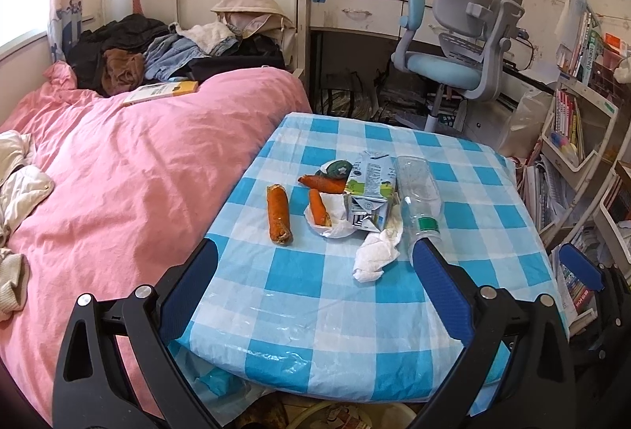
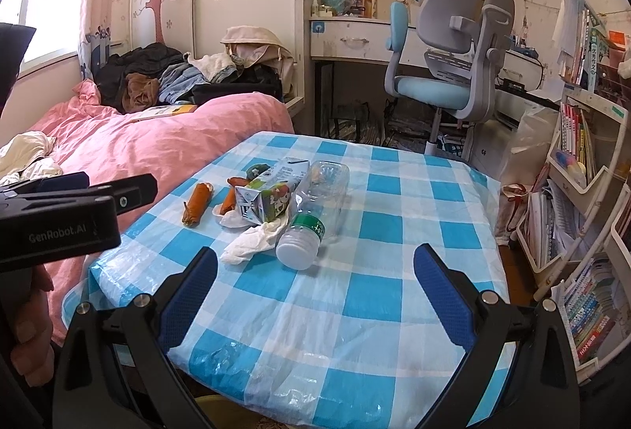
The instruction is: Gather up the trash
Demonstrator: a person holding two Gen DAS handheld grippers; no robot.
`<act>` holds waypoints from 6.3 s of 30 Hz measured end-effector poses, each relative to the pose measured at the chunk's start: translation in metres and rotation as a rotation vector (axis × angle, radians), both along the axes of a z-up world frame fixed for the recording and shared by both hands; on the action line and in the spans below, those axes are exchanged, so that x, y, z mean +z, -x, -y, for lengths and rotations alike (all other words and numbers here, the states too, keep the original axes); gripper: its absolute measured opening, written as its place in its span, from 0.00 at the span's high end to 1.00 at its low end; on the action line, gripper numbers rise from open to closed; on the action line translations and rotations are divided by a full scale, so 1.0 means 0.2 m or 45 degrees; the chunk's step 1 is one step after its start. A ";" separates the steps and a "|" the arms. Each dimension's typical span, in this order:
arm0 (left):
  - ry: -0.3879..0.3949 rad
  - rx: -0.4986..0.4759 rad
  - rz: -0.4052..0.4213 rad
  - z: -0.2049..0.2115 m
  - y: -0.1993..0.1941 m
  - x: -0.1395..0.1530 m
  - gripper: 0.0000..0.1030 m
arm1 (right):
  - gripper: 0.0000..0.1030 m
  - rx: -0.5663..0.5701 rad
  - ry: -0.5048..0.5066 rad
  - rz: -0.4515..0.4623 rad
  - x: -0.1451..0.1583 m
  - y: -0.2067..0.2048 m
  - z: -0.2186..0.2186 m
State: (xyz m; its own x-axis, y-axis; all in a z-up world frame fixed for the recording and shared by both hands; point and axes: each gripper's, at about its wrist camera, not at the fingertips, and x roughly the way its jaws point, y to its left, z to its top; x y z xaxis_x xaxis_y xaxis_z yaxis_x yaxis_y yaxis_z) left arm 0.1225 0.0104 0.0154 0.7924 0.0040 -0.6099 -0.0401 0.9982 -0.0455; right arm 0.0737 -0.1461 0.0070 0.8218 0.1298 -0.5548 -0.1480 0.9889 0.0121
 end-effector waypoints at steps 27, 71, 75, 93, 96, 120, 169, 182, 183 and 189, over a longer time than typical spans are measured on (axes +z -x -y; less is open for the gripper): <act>0.001 0.176 -0.236 -0.27 -0.27 -0.14 0.10 | 0.08 0.156 -0.011 -0.140 -0.08 -0.17 -0.13; 0.148 -0.018 -0.470 -0.23 -0.81 -0.31 0.82 | 0.91 0.234 -0.237 -0.456 -0.41 -0.54 -0.29; 0.176 -0.059 -0.429 -0.22 -0.72 -0.25 0.82 | 0.92 0.247 -0.234 -0.433 -0.37 -0.49 -0.29; 0.167 -0.098 -0.384 -0.22 -0.48 -0.20 0.81 | 0.86 0.207 -0.194 -0.471 -0.37 -0.51 -0.32; 0.175 -0.109 -0.370 -0.22 -0.42 -0.19 0.81 | 0.86 0.260 -0.239 -0.433 -0.28 -0.41 -0.32; 0.175 -0.232 -0.325 -0.07 0.13 -0.22 0.82 | 0.85 0.629 -0.293 -0.566 -0.17 0.12 -0.25; 0.271 -0.145 -0.340 -0.11 0.57 -0.29 0.26 | 0.38 0.390 -0.311 -0.375 -0.17 0.16 0.00; 0.182 -0.085 -0.211 -0.15 0.36 -0.12 0.15 | 0.36 0.173 -0.222 -0.399 -0.20 -0.02 0.04; 0.176 -0.077 -0.213 -0.15 0.34 -0.12 0.15 | 0.36 0.150 -0.225 -0.407 -0.21 -0.05 0.05; 0.177 -0.035 -0.209 -0.18 0.15 -0.09 0.15 | 0.34 0.014 -0.131 -0.481 -0.27 -0.29 0.12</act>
